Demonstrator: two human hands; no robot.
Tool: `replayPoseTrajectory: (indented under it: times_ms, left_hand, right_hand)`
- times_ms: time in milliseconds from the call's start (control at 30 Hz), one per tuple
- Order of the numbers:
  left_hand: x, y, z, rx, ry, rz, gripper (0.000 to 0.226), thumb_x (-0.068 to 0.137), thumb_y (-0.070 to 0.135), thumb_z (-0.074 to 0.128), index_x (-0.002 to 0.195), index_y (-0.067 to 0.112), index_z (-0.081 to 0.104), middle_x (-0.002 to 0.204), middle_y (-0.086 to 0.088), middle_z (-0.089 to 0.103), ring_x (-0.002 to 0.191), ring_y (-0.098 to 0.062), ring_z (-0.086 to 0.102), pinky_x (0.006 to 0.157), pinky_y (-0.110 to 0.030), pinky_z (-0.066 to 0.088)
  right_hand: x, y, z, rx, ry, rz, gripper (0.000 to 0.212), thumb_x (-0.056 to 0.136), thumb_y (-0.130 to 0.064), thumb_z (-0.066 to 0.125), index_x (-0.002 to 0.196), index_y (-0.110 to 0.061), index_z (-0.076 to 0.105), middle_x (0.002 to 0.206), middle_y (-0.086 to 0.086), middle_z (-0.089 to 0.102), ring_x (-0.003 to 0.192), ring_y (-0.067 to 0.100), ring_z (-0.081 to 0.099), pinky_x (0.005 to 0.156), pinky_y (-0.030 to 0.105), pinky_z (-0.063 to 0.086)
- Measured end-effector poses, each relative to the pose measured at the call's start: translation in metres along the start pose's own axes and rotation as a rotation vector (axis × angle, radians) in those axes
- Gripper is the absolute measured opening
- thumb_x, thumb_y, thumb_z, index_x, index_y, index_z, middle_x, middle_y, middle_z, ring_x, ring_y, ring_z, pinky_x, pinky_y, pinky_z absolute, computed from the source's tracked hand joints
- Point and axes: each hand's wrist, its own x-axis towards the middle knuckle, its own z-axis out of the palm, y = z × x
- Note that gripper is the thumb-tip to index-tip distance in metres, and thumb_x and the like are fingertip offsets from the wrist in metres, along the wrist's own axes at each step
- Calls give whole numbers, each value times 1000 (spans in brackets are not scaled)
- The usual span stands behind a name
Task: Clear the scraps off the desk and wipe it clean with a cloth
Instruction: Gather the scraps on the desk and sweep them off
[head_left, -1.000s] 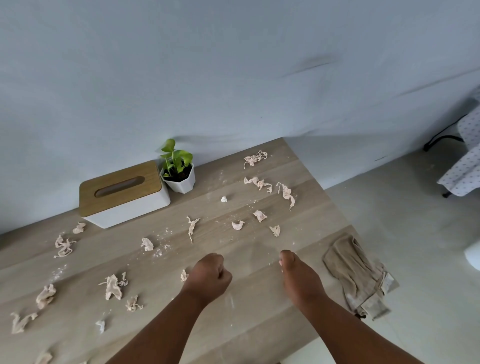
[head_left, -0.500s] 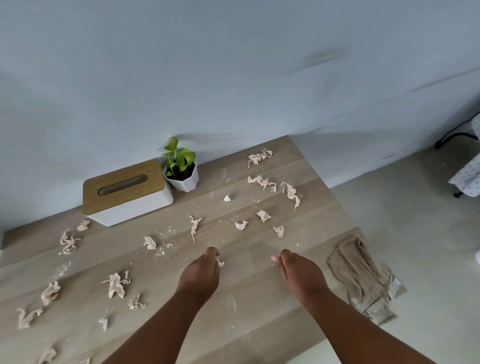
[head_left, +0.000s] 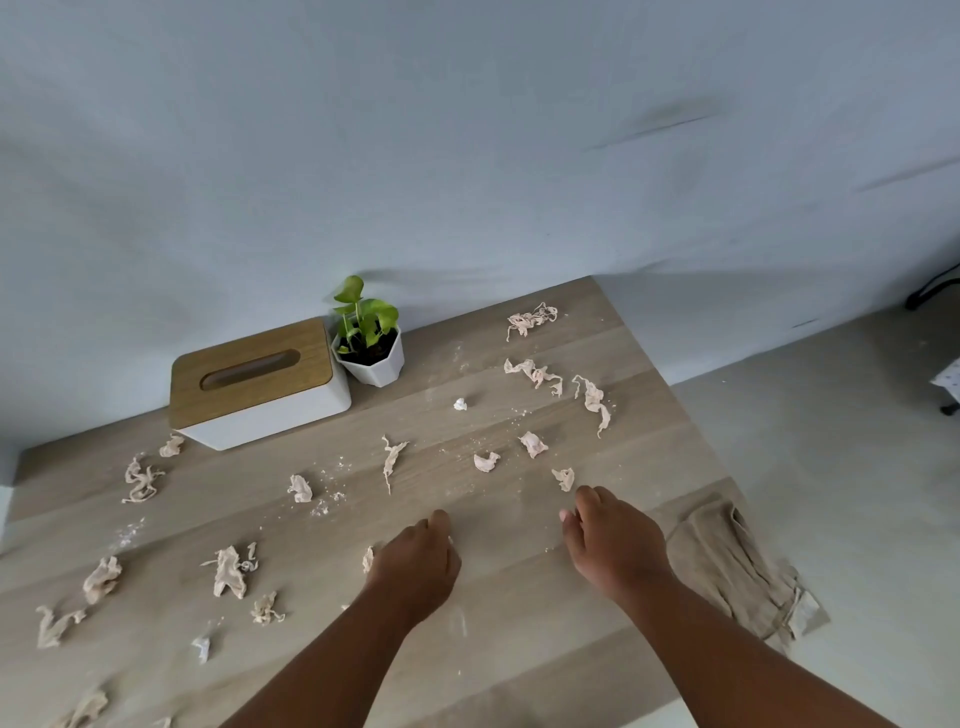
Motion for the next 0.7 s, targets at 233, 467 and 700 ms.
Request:
replayPoseTrajectory:
  times_ms: [233,467,700]
  left_hand:
    - [29,18,-17,-198,27,60,12,90,9,48,99,14,41,76,-4,51,69,-28,50,62,-40,38]
    - [63,26,-27,-229,83,-5,3,93,18,46,94,21,44,79,0,55,75,-28,53,66,-38,43]
    - [90,40,-23,-145,125,-25,28,101,42,47,120,22,44,101,-4,67,93,-28,66,72,-38,49]
  right_hand:
    - [25,8,-5,36,-13,27,21,98,-38,49,102,-20,58,95,-1,62,78,26,66,57,33,40]
    - [46,15,-5,48,-23,-7,48,95,-65,44,113,-21,51,102,-4,60,89,23,67,61,32,43]
    - [56,22,0,-5,-31,-160,52,91,-68,50,112,-20,55,98,-2,61,81,22,67,57,32,46]
